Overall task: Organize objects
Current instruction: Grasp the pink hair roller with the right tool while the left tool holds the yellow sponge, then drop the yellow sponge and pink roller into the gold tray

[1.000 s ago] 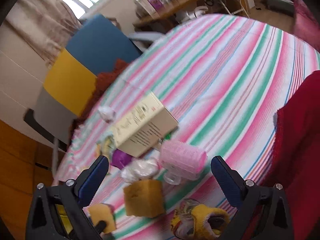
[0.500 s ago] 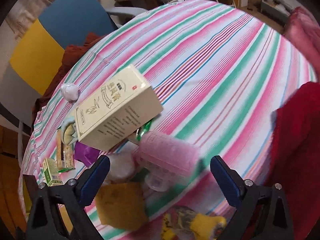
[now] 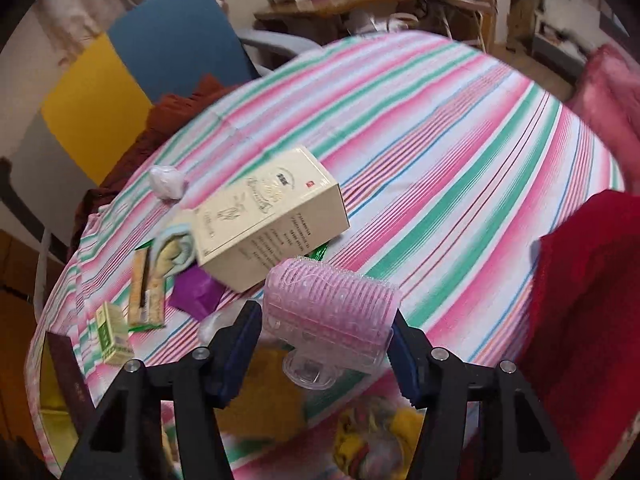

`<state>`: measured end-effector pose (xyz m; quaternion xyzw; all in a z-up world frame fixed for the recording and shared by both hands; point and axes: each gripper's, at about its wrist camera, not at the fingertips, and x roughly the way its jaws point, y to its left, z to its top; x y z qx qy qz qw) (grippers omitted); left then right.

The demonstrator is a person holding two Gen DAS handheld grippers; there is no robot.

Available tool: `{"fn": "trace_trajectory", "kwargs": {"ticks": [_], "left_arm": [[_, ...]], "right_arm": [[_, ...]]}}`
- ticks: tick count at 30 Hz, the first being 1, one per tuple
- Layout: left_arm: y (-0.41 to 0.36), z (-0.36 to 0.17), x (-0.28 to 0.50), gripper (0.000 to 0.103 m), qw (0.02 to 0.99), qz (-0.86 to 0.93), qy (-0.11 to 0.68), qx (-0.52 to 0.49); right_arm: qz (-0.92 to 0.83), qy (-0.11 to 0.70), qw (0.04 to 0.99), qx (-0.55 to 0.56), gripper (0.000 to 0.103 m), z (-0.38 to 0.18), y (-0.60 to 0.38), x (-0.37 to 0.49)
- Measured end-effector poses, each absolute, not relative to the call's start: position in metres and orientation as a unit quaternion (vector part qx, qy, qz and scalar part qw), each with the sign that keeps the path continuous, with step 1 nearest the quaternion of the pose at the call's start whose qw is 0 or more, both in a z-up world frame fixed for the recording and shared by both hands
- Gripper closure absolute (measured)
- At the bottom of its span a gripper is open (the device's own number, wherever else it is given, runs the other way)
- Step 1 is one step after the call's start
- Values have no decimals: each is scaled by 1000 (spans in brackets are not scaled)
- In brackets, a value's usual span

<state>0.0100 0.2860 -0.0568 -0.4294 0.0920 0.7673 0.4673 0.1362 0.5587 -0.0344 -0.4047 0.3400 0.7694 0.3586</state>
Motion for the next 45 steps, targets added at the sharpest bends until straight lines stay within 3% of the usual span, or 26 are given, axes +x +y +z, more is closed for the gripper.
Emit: {"fn": "trace_trajectory", "kwargs": {"ticks": [10, 24, 29, 30, 31, 33, 38, 45], "left_arm": [[224, -8, -1, 52, 431, 808, 35, -400], [53, 13, -82, 51, 215, 903, -28, -370], [13, -4, -110, 39, 138, 914, -24, -381], [9, -6, -113, 25, 129, 914, -22, -383], [4, -8, -116, 17, 116, 915, -21, -387], [-6, -12, -114, 17, 97, 916, -28, -388], [-27, -13, -100, 17, 86, 916, -48, -389], [-17, 3, -75, 17, 89, 924, -51, -369]], "right_arm": [[856, 279, 248, -358, 42, 25, 499, 114], [890, 182, -17, -419, 42, 29, 309, -27], [875, 163, -49, -453, 40, 6, 267, -77], [873, 162, -56, -456, 40, 3, 262, -86], [870, 166, -65, -459, 30, -1, 257, -95], [867, 173, -69, -463, 18, -5, 250, -105], [873, 153, -66, -458, 16, -2, 240, -101], [885, 118, -44, -447, 3, 4, 237, -67]]}}
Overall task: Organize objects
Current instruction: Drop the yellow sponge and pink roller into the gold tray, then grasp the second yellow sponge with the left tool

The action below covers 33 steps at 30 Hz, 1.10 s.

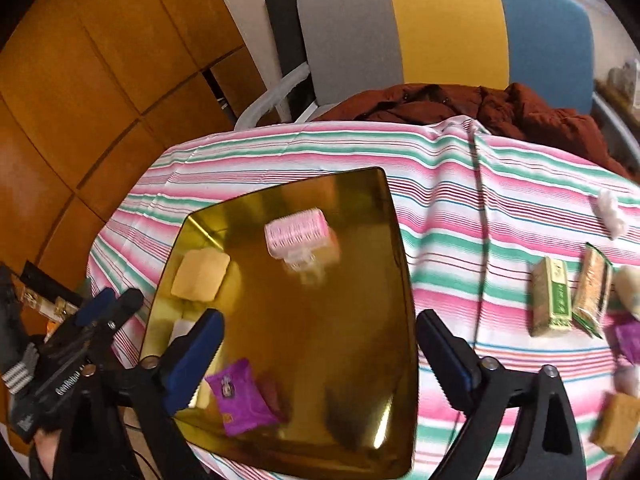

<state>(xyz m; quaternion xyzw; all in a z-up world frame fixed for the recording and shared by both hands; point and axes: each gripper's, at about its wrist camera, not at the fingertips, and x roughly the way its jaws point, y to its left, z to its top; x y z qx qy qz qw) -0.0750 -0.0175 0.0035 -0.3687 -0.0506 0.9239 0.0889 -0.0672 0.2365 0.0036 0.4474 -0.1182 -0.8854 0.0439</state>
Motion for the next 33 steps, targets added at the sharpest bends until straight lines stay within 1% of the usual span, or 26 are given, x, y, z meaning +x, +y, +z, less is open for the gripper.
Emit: {"fn": "trace_trajectory", "kwargs": {"ticks": [3, 8, 14, 18, 27, 33], "left_arm": [[-7, 12, -67, 17, 101, 926, -42, -362], [7, 17, -54, 17, 99, 926, -30, -362], [19, 15, -38, 17, 98, 925, -8, -367], [25, 13, -31, 17, 99, 925, -2, -368], [47, 14, -20, 17, 162, 917, 0, -364], [57, 7, -21, 18, 195, 902, -15, -385]], "right_arm": [[-896, -101, 33, 431, 0, 11, 236, -51], [-908, -77, 11, 412, 0, 19, 233, -33], [-925, -25, -30, 378, 0, 26, 228, -13], [-929, -12, -46, 368, 0, 26, 234, -1], [-925, -29, -76, 370, 0, 21, 260, 18], [-916, -61, -99, 384, 0, 12, 294, 30]]}}
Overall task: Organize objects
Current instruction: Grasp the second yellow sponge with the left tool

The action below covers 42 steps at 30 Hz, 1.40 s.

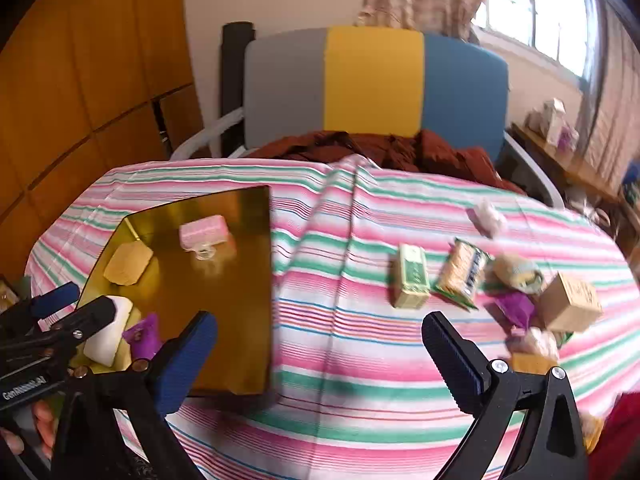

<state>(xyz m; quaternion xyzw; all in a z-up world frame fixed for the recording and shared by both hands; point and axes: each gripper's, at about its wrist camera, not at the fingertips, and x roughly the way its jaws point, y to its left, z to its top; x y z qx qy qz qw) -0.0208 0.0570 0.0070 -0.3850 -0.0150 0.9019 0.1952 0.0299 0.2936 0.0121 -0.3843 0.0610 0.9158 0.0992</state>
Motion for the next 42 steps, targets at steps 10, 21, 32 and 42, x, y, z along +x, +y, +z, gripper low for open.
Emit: {"fn": "trace_trajectory", "kwargs": {"ticks": [10, 21, 32, 42], "left_arm": [[93, 16, -14, 24, 276, 878, -10, -391], [196, 16, 15, 23, 411, 821, 66, -390], [319, -23, 39, 17, 492, 741, 124, -440], [401, -57, 41, 1, 502, 703, 118, -489]], "right_arm": [[893, 76, 181, -406, 0, 9, 386, 81], [830, 252, 333, -369, 0, 0, 541, 164], [830, 375, 261, -319, 0, -11, 566, 181], [841, 408, 224, -275, 0, -13, 570, 189]]}}
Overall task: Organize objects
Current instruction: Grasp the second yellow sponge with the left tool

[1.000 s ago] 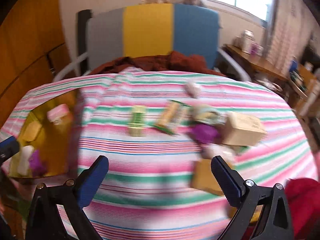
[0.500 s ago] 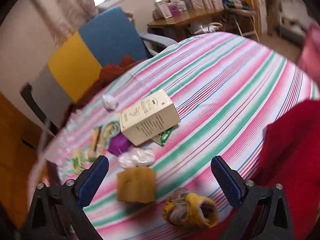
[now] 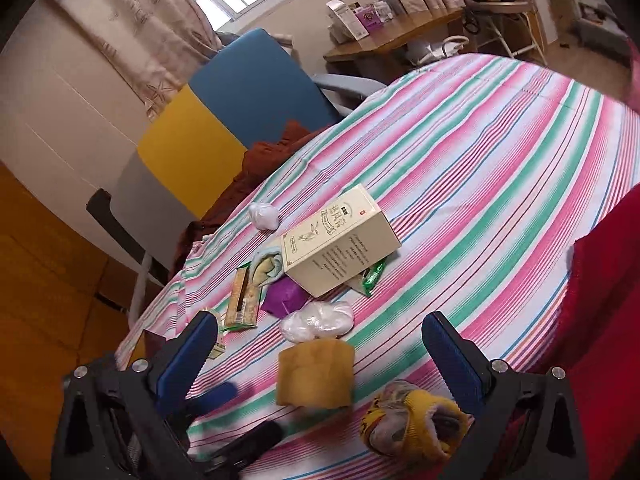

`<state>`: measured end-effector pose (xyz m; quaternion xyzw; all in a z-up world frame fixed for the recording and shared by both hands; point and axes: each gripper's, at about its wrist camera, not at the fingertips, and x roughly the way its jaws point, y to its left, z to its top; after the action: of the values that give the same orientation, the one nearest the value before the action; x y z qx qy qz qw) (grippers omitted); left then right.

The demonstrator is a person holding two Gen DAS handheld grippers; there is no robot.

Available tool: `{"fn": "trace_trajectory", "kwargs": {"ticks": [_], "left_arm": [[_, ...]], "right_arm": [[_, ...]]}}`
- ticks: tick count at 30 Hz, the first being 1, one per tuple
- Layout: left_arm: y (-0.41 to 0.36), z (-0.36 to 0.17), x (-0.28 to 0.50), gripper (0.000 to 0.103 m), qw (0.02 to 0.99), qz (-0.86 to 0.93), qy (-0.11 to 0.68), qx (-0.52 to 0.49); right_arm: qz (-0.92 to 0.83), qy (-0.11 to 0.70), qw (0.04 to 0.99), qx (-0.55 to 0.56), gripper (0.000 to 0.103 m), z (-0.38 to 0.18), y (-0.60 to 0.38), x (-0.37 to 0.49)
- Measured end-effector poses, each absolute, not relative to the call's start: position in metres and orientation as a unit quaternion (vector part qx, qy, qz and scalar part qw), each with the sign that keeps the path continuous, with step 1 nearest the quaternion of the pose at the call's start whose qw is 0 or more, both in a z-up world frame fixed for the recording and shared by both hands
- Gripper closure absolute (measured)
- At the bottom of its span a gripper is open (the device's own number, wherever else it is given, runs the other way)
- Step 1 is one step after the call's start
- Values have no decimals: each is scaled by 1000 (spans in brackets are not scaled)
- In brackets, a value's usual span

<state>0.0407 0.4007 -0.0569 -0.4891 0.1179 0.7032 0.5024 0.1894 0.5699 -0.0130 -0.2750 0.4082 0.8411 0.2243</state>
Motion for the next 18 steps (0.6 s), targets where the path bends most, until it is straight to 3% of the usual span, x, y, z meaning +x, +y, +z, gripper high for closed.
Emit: {"fn": "trace_trajectory", "kwargs": {"ticks": [6, 8, 9, 12, 18], "left_arm": [[440, -73, 48, 0, 498, 703, 157, -482], [444, -80, 44, 6, 488, 709, 163, -482], [441, -84, 41, 20, 482, 711, 160, -486], [429, -85, 38, 33, 498, 702, 139, -490], [372, -72, 43, 36, 499, 716, 146, -466]], "right_arm": [[842, 417, 220, -261, 0, -14, 572, 192], [842, 417, 218, -264, 0, -15, 573, 191], [841, 417, 219, -265, 0, -15, 574, 191], [839, 418, 219, -271, 0, -16, 575, 189], [832, 418, 225, -288, 0, -19, 576, 185]]}}
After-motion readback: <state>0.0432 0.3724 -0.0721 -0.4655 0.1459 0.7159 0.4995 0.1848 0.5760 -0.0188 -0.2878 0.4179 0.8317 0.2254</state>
